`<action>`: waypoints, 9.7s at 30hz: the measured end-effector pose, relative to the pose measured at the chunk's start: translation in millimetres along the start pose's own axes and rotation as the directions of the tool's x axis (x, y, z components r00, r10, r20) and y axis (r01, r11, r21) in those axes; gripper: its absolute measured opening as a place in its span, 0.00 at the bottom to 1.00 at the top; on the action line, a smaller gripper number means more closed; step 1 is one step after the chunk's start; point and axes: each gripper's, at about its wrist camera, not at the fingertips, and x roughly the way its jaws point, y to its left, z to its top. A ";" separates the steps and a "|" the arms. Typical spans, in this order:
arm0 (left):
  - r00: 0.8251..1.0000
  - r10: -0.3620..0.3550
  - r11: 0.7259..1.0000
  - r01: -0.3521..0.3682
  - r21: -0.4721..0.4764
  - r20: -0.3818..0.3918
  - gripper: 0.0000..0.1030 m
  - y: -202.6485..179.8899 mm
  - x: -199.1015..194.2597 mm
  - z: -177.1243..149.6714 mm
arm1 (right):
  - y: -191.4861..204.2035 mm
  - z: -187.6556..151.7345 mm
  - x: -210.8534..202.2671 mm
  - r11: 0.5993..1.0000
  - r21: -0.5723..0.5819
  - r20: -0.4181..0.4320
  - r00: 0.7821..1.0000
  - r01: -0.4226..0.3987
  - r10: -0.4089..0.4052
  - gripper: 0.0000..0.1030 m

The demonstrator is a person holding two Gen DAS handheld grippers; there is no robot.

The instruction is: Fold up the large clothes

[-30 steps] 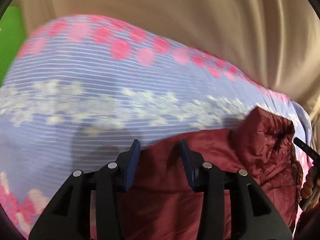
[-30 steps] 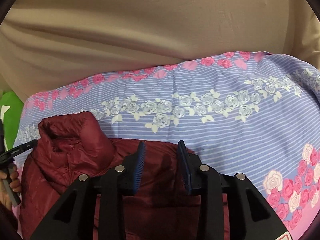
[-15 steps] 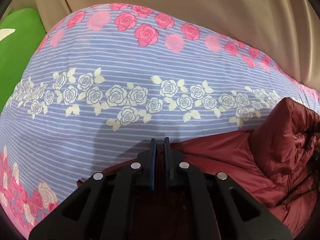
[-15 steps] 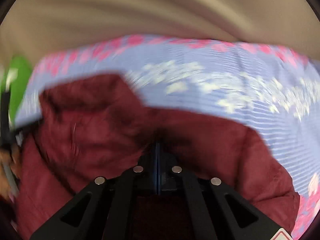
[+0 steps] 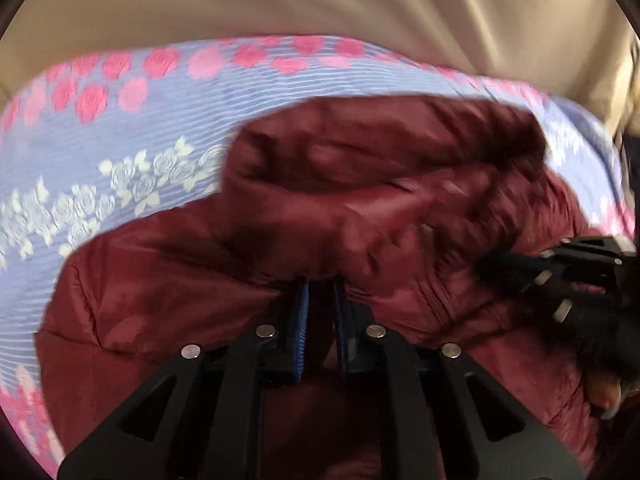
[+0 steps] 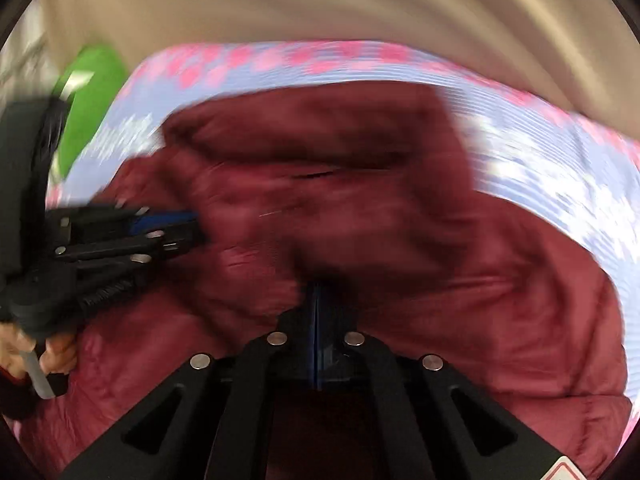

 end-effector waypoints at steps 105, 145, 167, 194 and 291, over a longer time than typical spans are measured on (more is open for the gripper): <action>0.956 -0.283 0.881 0.291 -0.372 0.077 0.02 49.9 -337.9 -423.9 | 51.8 -461.9 -363.7 0.911 0.396 0.266 0.964 -0.112 0.003 0.05; 0.998 0.059 0.930 -0.048 -0.365 0.019 0.02 81.0 -124.0 -150.0 | -87.0 -165.3 -185.1 0.835 0.548 0.285 0.951 -0.056 -0.123 0.04; 0.896 0.105 0.988 -0.046 -0.145 0.432 0.66 -9.2 -276.7 -173.8 | 29.6 -194.6 -276.8 0.967 0.249 0.418 0.907 -0.062 -0.050 0.34; 0.973 0.069 0.958 -0.003 -0.288 0.220 0.65 49.9 -227.4 -209.2 | -10.0 -246.8 -254.7 0.897 0.400 0.226 0.929 0.186 -0.294 0.14; 0.996 0.021 0.886 0.020 -0.463 0.083 0.89 59.5 -244.1 -309.7 | 166.7 -181.8 -98.7 0.985 0.168 0.008 0.999 0.047 -0.049 0.19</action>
